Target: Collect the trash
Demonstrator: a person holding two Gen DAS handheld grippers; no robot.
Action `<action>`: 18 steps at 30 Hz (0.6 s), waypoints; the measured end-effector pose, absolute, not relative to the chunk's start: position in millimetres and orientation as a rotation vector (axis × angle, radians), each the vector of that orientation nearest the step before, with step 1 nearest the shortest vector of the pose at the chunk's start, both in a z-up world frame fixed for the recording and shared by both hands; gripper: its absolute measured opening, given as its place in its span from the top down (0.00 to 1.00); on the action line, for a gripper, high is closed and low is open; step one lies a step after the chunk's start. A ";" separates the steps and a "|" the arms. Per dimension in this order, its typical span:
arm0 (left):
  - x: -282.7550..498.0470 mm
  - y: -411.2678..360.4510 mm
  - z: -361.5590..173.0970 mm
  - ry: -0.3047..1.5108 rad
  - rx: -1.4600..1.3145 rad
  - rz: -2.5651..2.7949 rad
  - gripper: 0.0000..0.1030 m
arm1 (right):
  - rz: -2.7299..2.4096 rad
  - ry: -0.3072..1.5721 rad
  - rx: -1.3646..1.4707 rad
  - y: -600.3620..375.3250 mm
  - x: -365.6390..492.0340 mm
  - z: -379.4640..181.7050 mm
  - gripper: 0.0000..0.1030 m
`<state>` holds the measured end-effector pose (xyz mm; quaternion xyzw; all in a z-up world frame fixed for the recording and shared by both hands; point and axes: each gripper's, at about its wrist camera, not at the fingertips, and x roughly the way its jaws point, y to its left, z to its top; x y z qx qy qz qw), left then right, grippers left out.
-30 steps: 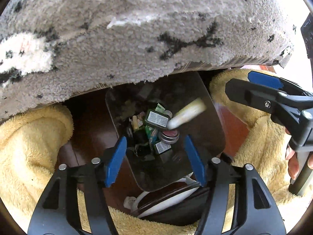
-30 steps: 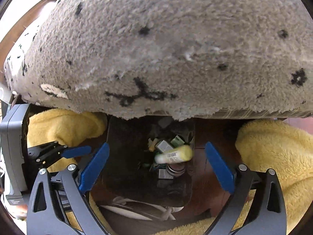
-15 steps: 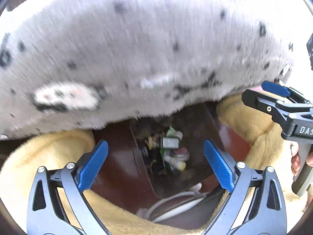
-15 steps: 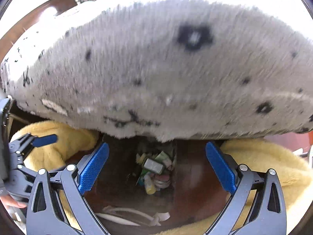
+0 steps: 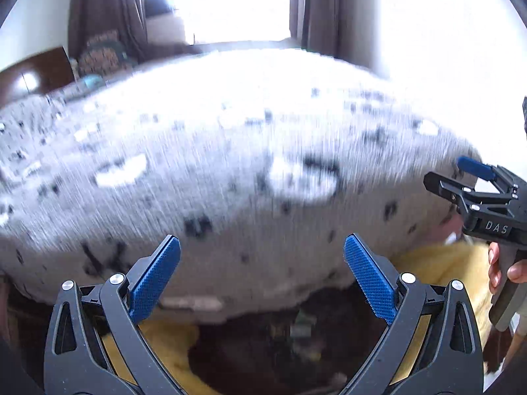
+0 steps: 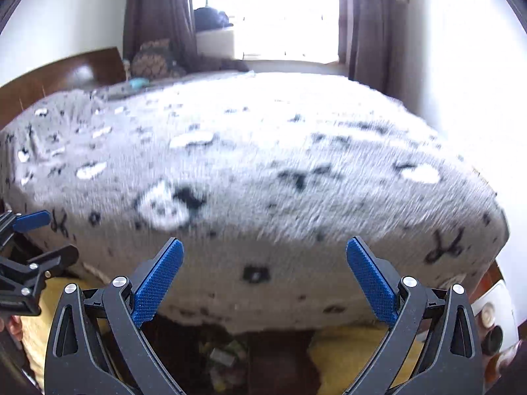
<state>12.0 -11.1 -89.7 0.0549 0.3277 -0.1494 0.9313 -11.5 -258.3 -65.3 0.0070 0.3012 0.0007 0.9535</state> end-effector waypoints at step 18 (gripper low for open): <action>-9.2 0.4 35.7 0.340 0.044 -0.211 0.08 | -0.149 0.280 0.025 -262.1 -39.8 57.2 0.03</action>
